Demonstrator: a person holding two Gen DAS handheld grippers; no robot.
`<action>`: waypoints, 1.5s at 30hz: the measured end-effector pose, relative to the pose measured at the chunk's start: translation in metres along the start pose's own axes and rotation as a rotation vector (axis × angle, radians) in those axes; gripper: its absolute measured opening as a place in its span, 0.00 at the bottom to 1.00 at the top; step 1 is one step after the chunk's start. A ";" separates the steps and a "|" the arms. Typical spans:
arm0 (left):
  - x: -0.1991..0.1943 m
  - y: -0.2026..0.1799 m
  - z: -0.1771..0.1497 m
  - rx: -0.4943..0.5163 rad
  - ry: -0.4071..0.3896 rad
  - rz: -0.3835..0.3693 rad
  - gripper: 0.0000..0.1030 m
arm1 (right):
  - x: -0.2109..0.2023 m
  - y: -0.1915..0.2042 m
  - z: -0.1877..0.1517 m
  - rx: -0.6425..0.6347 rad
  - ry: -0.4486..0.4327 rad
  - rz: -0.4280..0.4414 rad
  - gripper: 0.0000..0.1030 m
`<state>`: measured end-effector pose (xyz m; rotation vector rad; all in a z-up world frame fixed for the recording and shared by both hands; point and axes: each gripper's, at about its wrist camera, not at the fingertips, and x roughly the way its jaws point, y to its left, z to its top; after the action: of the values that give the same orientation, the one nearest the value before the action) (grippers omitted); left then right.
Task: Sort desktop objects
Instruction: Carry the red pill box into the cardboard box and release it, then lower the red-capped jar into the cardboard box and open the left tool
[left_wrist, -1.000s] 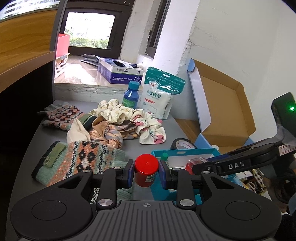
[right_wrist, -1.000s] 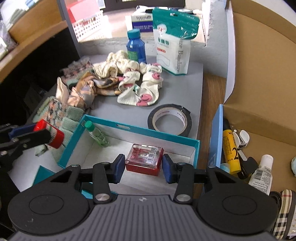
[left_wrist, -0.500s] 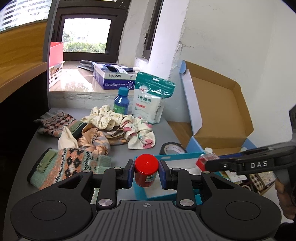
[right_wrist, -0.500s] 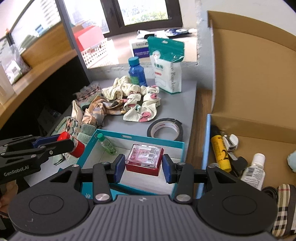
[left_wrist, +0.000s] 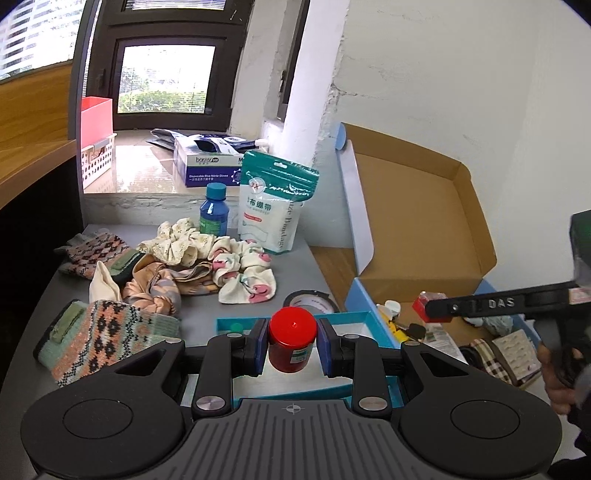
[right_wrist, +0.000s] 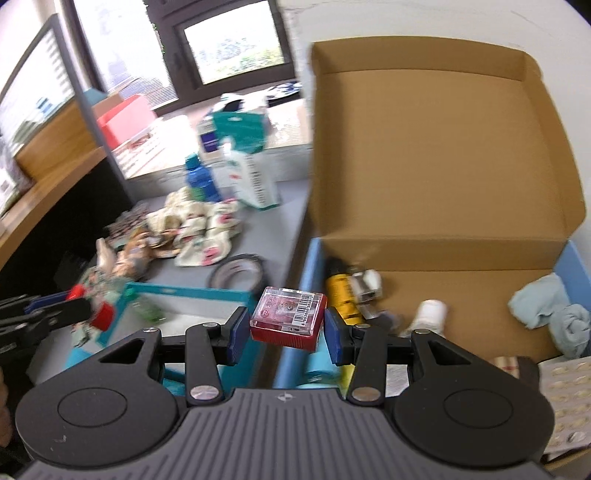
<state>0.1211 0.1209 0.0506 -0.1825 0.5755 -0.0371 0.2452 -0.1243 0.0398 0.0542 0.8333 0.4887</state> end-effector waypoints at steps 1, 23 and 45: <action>-0.001 -0.003 0.000 -0.002 -0.002 0.004 0.30 | 0.002 -0.007 0.002 -0.002 -0.003 -0.010 0.48; 0.015 -0.046 0.000 -0.065 -0.018 0.084 0.30 | 0.107 -0.099 0.026 -0.026 0.083 -0.111 0.48; 0.045 -0.098 0.003 -0.055 -0.003 0.065 0.30 | 0.058 -0.115 0.033 -0.062 0.018 -0.010 0.73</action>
<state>0.1619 0.0211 0.0469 -0.2166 0.5796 0.0423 0.3475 -0.1962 -0.0050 -0.0112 0.8349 0.5053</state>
